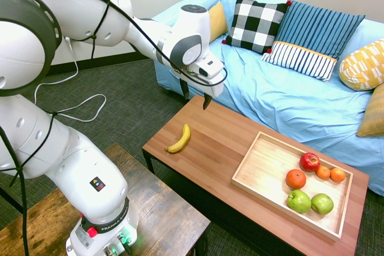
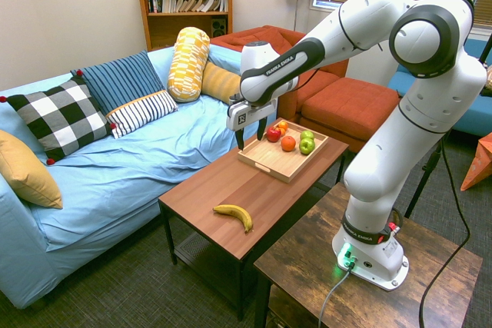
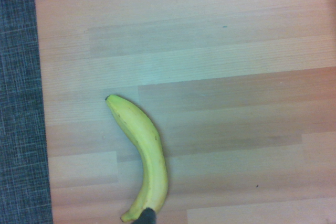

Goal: Put banana in the tray

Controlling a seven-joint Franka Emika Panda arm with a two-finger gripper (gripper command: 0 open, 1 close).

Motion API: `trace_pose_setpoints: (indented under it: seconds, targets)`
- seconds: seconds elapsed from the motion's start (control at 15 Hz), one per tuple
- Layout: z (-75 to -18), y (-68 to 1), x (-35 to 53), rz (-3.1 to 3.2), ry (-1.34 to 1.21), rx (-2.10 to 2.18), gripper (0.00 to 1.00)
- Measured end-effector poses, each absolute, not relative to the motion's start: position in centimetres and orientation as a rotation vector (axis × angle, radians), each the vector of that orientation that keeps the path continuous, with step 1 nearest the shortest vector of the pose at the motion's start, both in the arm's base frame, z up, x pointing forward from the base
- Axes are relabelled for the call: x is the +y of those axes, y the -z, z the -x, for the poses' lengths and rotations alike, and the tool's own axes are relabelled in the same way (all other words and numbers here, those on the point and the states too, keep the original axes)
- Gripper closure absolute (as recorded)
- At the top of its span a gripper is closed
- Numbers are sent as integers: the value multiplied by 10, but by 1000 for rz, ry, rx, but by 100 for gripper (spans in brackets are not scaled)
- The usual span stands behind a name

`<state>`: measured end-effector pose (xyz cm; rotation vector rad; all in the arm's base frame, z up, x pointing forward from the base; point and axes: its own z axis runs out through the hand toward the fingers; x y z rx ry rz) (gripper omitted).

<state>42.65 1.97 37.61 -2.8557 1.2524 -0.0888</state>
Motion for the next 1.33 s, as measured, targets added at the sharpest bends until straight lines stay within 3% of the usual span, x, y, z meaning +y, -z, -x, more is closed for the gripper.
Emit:
trace_pose_setpoints:
  seconds: [0.4,1.33]
  targets:
    - [-434,-346,38,2891,45,1187,0]
    - [-415,-153,79,2996,-195,1049,0]
